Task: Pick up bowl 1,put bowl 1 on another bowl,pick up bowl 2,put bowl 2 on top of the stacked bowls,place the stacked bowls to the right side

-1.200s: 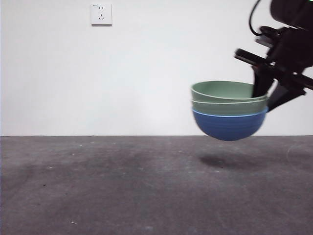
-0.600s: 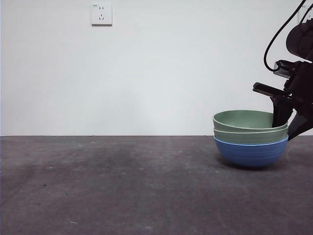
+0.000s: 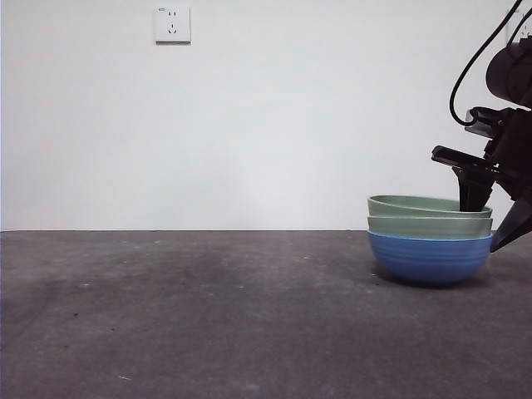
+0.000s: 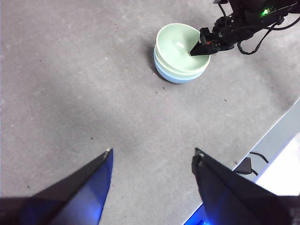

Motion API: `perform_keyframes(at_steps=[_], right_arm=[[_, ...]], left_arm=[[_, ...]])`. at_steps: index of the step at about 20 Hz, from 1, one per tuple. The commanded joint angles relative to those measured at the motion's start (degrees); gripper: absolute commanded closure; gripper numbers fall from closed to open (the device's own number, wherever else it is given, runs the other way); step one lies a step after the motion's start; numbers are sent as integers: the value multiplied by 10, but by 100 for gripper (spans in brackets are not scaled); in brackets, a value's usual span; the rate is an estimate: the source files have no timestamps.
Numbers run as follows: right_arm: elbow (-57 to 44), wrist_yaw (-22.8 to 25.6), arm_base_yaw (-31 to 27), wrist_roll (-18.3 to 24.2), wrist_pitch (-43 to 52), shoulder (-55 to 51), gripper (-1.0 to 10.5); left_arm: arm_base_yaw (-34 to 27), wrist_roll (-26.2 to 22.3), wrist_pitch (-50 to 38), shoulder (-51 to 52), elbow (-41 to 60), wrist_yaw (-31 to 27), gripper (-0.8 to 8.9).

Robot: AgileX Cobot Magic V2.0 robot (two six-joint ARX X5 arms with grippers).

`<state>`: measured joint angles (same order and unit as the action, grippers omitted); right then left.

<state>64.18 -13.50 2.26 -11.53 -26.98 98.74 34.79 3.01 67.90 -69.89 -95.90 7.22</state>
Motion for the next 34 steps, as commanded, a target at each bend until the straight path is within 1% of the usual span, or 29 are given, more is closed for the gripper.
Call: perform_keyframes(at_steps=[1, 6, 11, 13, 14, 15, 17, 21, 22, 23, 24, 25, 26, 34], right_arm=[[1, -1, 0, 11, 3, 8, 747], [1, -1, 0, 13, -5, -22, 747], [1, 0, 0, 22, -53, -131, 747], [1, -1, 0, 24, -100, -191, 748], [1, -2, 2, 34, -132, -223, 748], [1, -14, 7, 45, -166, -256, 750], [1, -30, 21, 65, -231, -316, 757], [1, -30, 47, 78, -346, -414, 766], [1, -29, 51, 83, -365, -431, 821], [1, -28, 54, 92, -379, -446, 912], [1, -29, 54, 105, -392, -458, 962], [1, -29, 54, 111, -400, -465, 959], [1, -29, 54, 111, -407, -470, 959], [1, -27, 54, 110, -412, -470, 943]], left_arm=[[0, -2, 1, 0, -1, 3, 526], [0, -2, 4, 0, -1, 3, 526], [0, -6, 1, 0, -1, 3, 526], [0, -17, 3, 0, -1, 3, 527], [0, -18, 4, 0, -1, 3, 527], [0, -19, 5, 0, -1, 3, 527], [0, -32, 12, 0, -1, 3, 531], [0, -33, 27, 0, -1, 3, 532], [0, -33, 31, 0, -1, 3, 536], [0, -33, 36, 0, -1, 3, 576], [0, -40, 41, 0, -1, 4, 718], [0, -48, 44, 0, -1, 5, 843], [0, -48, 45, 0, -1, 5, 822], [0, -47, 37, 0, -1, 4, 817]])
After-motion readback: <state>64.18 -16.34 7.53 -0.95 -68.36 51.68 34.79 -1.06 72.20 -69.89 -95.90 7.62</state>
